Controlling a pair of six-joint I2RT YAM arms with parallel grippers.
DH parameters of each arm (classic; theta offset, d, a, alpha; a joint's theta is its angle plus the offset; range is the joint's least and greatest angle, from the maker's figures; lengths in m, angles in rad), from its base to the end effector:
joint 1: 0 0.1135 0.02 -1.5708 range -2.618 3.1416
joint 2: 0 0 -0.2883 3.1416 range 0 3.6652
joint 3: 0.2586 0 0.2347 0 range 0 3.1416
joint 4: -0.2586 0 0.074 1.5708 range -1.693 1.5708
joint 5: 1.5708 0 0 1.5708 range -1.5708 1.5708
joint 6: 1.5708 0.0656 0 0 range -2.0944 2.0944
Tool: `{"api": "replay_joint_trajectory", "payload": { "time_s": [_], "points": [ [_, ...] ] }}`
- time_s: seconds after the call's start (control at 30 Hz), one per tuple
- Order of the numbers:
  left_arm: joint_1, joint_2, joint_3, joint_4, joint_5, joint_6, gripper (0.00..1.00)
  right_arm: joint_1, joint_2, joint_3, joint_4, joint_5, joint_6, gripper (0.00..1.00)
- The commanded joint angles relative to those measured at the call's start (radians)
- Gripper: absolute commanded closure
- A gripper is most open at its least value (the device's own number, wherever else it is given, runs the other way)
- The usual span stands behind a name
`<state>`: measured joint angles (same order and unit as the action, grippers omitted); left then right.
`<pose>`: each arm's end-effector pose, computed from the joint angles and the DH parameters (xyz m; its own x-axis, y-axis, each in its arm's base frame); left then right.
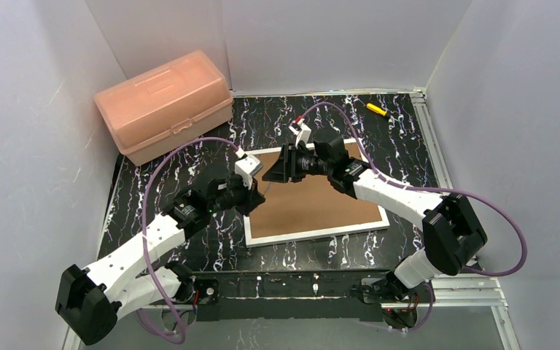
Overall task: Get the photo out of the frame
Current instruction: Adjust the screwdriver.
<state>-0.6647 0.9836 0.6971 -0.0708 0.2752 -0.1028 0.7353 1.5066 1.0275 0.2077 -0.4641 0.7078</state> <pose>0.1648 -0.1518 0.2990 -0.3553 0.1530 -0.9221 0.7616 0.6194 -0.1907 0.2461 0.2621 0.3143 -0.7490 0.1065 -0.6540 -0.5695 0.4010 0.7175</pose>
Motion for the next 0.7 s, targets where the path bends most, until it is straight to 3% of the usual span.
{"api": "replay_joint_trajectory", "payload": {
  "time_s": [0.0,0.07,0.17,0.27,0.43,0.67],
  "points": [
    [0.000,-0.067,0.032,-0.172,0.090,0.157,1.00,-0.003,-0.044,0.053,-0.179,-0.064,-0.142,0.36],
    [-0.001,-0.083,0.035,-0.219,0.192,0.211,1.00,-0.005,-0.043,0.082,-0.281,-0.130,-0.230,0.29],
    [0.000,-0.088,0.043,-0.278,0.310,0.275,1.00,-0.007,-0.022,0.132,-0.425,-0.237,-0.351,0.29],
    [-0.001,-0.064,0.068,-0.336,0.405,0.328,1.00,-0.007,-0.011,0.138,-0.457,-0.332,-0.393,0.29],
    [-0.001,-0.030,0.087,-0.373,0.432,0.351,1.00,-0.005,-0.024,0.128,-0.428,-0.394,-0.394,0.34],
    [-0.001,-0.028,0.084,-0.358,0.422,0.344,1.00,-0.005,-0.011,0.153,-0.534,-0.415,-0.468,0.36]
  ]
}}
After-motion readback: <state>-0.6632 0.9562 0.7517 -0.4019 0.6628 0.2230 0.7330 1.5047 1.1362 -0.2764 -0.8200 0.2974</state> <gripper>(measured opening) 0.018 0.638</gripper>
